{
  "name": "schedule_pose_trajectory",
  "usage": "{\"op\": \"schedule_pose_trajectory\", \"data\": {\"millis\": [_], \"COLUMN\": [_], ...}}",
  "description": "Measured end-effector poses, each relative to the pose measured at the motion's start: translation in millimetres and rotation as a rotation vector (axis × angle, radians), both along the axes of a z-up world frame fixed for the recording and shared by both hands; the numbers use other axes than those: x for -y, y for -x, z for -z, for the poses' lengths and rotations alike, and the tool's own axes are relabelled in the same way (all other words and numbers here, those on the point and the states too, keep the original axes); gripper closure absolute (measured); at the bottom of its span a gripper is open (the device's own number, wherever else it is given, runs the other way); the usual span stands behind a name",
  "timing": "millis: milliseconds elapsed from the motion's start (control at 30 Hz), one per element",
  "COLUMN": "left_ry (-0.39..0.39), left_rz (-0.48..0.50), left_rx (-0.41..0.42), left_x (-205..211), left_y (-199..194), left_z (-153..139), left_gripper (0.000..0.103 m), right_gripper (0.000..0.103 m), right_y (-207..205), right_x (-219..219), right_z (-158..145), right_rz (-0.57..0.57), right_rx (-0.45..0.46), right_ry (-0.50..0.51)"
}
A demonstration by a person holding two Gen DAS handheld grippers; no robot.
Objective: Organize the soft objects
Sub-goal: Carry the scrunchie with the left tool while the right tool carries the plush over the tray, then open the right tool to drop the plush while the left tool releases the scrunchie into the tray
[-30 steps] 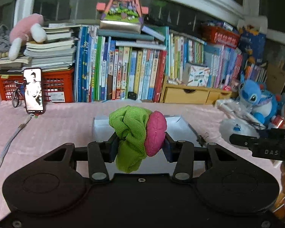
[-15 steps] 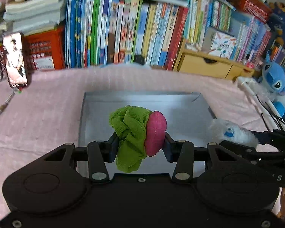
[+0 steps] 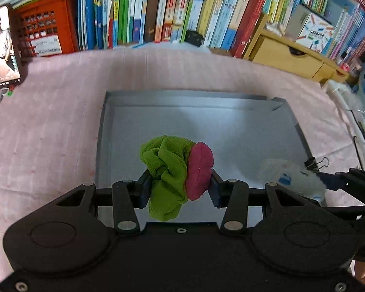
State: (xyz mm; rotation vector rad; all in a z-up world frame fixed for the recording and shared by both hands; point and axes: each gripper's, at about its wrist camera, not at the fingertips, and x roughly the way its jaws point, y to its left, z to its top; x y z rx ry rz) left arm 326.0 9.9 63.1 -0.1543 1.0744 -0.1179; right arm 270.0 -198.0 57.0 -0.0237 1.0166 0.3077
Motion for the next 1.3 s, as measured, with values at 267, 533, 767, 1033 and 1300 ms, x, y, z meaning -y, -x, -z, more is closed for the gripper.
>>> {"op": "schedule_pose_trajectory", "data": {"millis": [267,533,767,1033,1300], "left_ry": [-0.004,0.015,0.032,0.04,0.038], "left_rz": [0.025,0.024,0.019,0.034,0.078], "left_rx": [-0.038,-0.065,-0.055,0.011,0.157], "left_x": [3.4,1.5,-0.2,-2.8,0.2], "left_y": [-8.1,-12.8,-10.6,3.4,42.6], "left_z": [11.9,16.8,11.2,-13.1,-53.9], "left_gripper": [0.059,0.058,0.053,0.039,0.028], "right_gripper": [0.037,0.037,0.03,0.017,0.015], "right_y": [-14.3,-18.1,-16.3,-8.1,18.9], "right_x": [-16.0,-26.0,-26.8,-23.1,-11.9], "right_z": [12.8,19.7,17.7,-1.6,-37.4], "right_rz": [-0.024,-0.045,-0.045,-0.057,-0.059], "right_rx": [-0.052,-0.091,-0.075,-0.014,0.105], "right_ry": [0.064,0.094,0.1,0.082,0.052]}}
